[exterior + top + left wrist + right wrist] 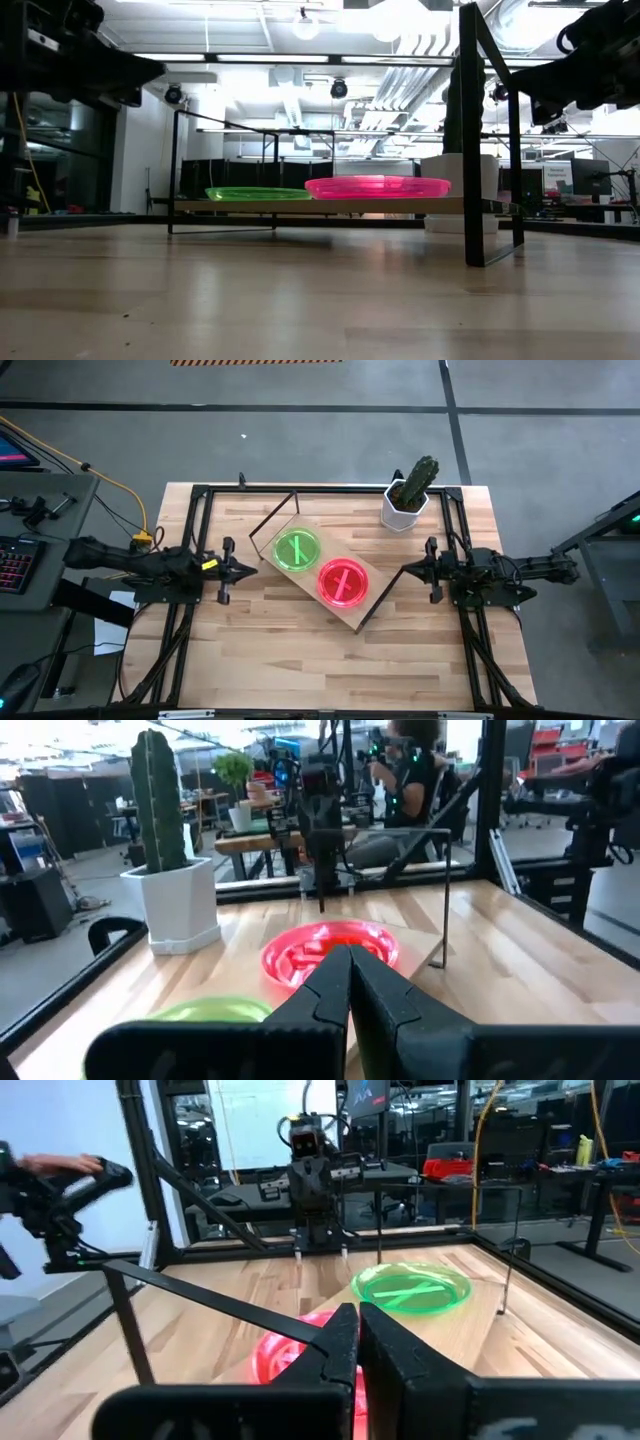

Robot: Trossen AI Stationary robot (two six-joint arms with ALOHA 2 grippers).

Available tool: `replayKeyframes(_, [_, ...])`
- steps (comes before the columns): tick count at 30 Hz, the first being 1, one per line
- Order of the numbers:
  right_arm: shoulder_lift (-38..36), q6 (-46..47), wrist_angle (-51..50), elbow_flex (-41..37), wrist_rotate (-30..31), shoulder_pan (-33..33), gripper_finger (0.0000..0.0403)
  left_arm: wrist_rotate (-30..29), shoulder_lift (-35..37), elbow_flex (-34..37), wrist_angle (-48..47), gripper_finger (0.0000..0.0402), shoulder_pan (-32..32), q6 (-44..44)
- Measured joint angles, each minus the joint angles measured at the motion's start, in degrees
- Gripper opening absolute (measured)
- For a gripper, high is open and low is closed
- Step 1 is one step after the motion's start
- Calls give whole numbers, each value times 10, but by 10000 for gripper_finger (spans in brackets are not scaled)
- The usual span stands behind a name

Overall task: Place and stack plates onto a shelf
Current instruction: Return to Home Position

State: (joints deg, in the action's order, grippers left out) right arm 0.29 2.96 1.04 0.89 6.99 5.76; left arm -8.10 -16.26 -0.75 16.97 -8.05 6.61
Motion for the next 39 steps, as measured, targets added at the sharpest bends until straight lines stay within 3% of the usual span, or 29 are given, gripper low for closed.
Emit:
replayKeyframes(10, [-3, 0, 1, 0, 0, 0, 0, 0, 162, 0, -78, 0, 0, 0])
replayKeyframes(14, [-3, 0, 1, 0, 0, 0, 0, 0, 161, 0, -95, 0, 0, 0])
replayKeyframes(17, [-3, 0, 1, 0, 0, 0, 0, 1, 160, 1, -158, 0, 0, 0])
replayKeyframes(22, [-2, 0, 1, 0, 1, 0, 0, 29, 161, 0, -158, 0, 0, 0])
replayKeyframes(39, [5, 0, 2, 0, 2, 0, 0, 29, 159, 0, -158, 0, 0, 0])
